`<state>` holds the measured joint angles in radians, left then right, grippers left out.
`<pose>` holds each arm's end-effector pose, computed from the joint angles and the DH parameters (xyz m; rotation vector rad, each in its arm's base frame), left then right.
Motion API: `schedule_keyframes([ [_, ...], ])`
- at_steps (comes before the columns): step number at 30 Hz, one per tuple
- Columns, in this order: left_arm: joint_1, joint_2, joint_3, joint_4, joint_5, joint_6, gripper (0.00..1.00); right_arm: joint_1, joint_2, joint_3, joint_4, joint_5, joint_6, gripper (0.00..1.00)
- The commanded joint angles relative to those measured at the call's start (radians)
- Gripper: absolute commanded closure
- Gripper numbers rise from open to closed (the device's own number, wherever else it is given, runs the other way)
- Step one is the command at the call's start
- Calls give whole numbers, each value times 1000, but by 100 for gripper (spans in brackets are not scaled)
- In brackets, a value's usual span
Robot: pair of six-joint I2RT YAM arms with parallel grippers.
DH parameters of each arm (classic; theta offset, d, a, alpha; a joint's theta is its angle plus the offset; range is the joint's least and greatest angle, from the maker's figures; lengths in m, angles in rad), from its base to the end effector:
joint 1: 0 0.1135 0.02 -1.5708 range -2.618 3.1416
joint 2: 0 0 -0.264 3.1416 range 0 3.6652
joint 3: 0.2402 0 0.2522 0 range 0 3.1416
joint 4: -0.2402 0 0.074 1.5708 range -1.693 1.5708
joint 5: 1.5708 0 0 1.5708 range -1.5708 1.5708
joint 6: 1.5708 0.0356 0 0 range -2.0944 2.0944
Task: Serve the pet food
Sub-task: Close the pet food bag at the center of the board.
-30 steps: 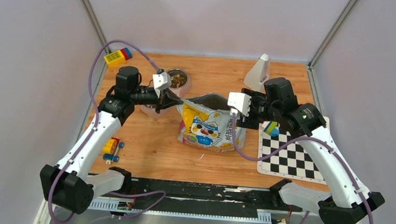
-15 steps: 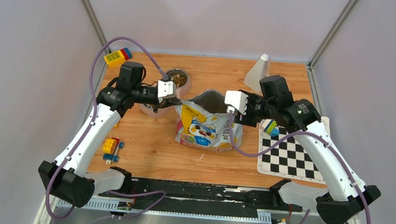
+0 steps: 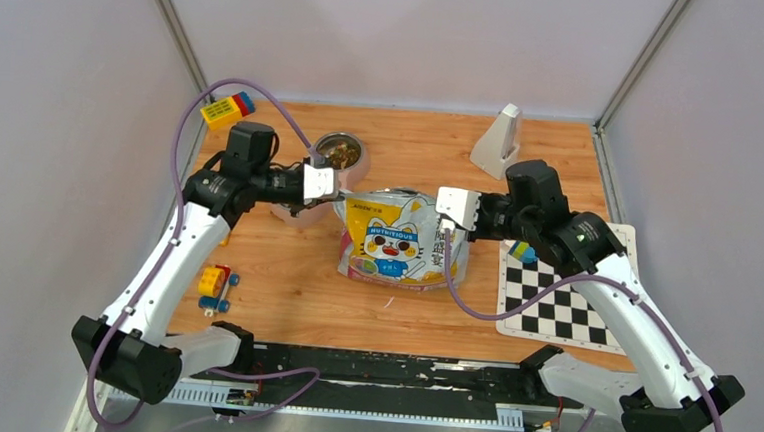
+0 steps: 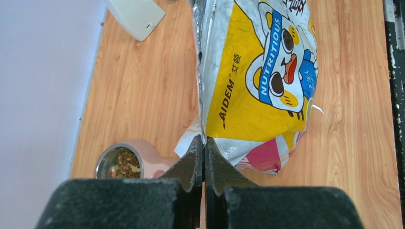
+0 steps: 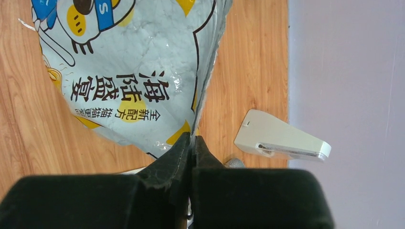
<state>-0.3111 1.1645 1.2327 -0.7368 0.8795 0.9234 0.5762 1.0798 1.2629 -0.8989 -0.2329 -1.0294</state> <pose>0.2123 -0.0971 0.3726 1.5114 1.3512 -0.5981 0.1695 0.1199 0.3786 -1.7095 1.4836 0.0263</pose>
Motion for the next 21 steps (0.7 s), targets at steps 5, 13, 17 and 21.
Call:
schedule_keyframes([
  [5, 75, -65, 84, 22, -9, 13, 100, -49, -88, 70, 99, 103, -14, 100],
  [13, 85, -97, 69, 91, -107, -34, 100, -97, -117, 33, 156, 114, -27, 100],
  [17, 86, -90, 55, 62, -38, -17, 100, -103, -112, 45, 128, 42, -27, 100],
  [21, 78, -93, 55, 21, 95, -9, 100, -61, -69, 62, 78, 6, -10, 66],
])
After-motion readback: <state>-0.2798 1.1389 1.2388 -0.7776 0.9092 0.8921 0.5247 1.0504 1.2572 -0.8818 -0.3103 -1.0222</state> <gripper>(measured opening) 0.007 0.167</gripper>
